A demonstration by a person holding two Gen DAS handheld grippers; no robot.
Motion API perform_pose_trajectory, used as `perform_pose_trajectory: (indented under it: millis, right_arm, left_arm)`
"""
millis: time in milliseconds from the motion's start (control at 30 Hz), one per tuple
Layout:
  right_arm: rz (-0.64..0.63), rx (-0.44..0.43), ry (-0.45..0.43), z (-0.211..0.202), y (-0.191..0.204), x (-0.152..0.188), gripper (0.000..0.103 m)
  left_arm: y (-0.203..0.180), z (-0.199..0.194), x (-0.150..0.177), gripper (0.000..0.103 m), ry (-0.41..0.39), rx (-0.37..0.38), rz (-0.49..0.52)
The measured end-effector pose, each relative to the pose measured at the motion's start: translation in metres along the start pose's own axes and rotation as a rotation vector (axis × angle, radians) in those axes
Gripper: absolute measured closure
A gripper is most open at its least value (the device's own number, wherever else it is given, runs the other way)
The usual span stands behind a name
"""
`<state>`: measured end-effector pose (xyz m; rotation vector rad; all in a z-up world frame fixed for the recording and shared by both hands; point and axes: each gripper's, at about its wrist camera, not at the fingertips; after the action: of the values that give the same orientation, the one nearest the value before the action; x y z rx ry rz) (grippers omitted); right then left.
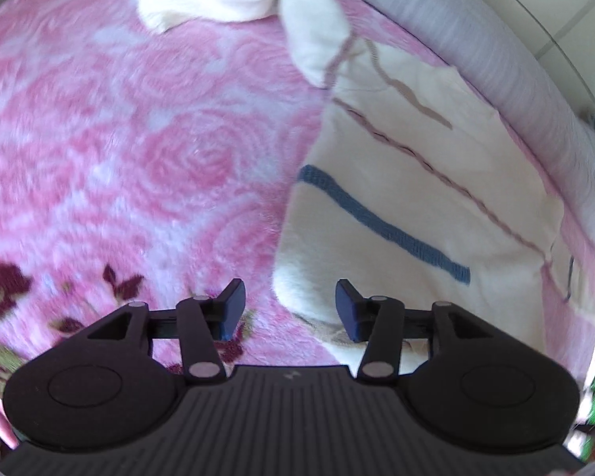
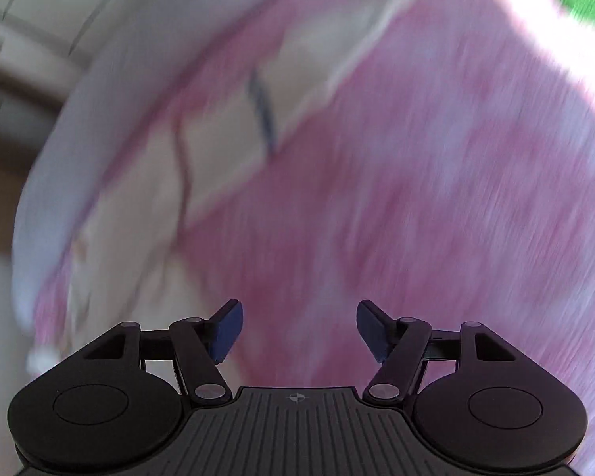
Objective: Fold clothes
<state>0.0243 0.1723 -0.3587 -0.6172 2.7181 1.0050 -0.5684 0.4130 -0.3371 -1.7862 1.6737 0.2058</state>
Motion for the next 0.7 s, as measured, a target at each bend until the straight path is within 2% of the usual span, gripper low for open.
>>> perform_pose_trajectory:
  millis: [100, 133, 167, 200, 233, 267, 333, 467, 500, 533, 567, 633, 667, 700]
  right_arm:
    - [0.026, -0.079, 0.171, 0.023, 0.000, 0.058, 0.036]
    - [0.019, -0.088, 0.204, 0.028, 0.001, 0.075, 0.036]
    - [-0.017, -0.076, 0.208, 0.029, 0.006, 0.082, 0.036]
    - [-0.059, -0.060, 0.208, 0.029, 0.011, 0.089, 0.037]
    - [-0.101, -0.043, 0.208, 0.029, 0.017, 0.095, 0.057]
    - [-0.143, -0.027, 0.208, 0.030, 0.022, 0.101, 0.096]
    - [-0.071, -0.056, 0.254, 0.023, 0.022, 0.093, 0.096]
    - [0.067, -0.220, 0.288, -0.001, 0.028, 0.058, 0.096]
    - [0.091, -0.196, 0.268, -0.002, 0.028, 0.050, 0.096]
    - [0.113, -0.156, 0.243, -0.002, 0.027, 0.041, 0.096]
    - [0.093, -0.078, 0.215, 0.001, 0.030, 0.037, 0.096]
    - [0.007, 0.001, 0.215, 0.007, 0.035, 0.042, 0.091]
    - [-0.038, 0.035, 0.218, 0.010, 0.036, 0.045, 0.081]
    - [-0.082, 0.069, 0.221, 0.013, 0.038, 0.048, 0.077]
  left_arm:
    - [0.013, 0.012, 0.004, 0.051, 0.004, 0.035, -0.083]
    - [0.015, 0.019, 0.006, 0.051, 0.013, 0.058, -0.111]
    - [0.017, 0.026, 0.008, 0.054, 0.023, 0.082, -0.140]
    - [0.018, 0.033, 0.010, 0.063, 0.034, 0.102, -0.164]
    - [0.016, 0.037, 0.011, 0.072, 0.042, 0.109, -0.175]
    - [0.013, 0.035, 0.009, 0.093, 0.043, 0.125, -0.173]
    - [0.008, 0.019, -0.003, 0.093, 0.031, 0.180, -0.192]
    - [-0.009, -0.042, -0.045, 0.094, -0.034, 0.409, -0.323]
    - [-0.015, -0.051, -0.053, 0.092, -0.061, 0.431, -0.300]
    - [-0.022, -0.051, -0.058, 0.089, -0.051, 0.399, -0.242]
    - [-0.029, -0.050, -0.061, 0.079, -0.033, 0.351, -0.176]
    - [-0.039, -0.031, -0.050, 0.076, 0.068, 0.125, 0.014]
    - [-0.034, -0.026, -0.038, 0.076, 0.093, 0.104, 0.025]
    - [-0.029, -0.020, -0.027, 0.075, 0.118, 0.084, 0.036]
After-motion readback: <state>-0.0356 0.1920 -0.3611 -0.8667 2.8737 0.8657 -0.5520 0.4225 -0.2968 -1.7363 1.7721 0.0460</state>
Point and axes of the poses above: each gripper's, at about its wrist camera, not at the fingertips, and z roughly the way its jaws point, y to its left, x to its underside, and after that the axes turned 13 degrees about -y, right-handed
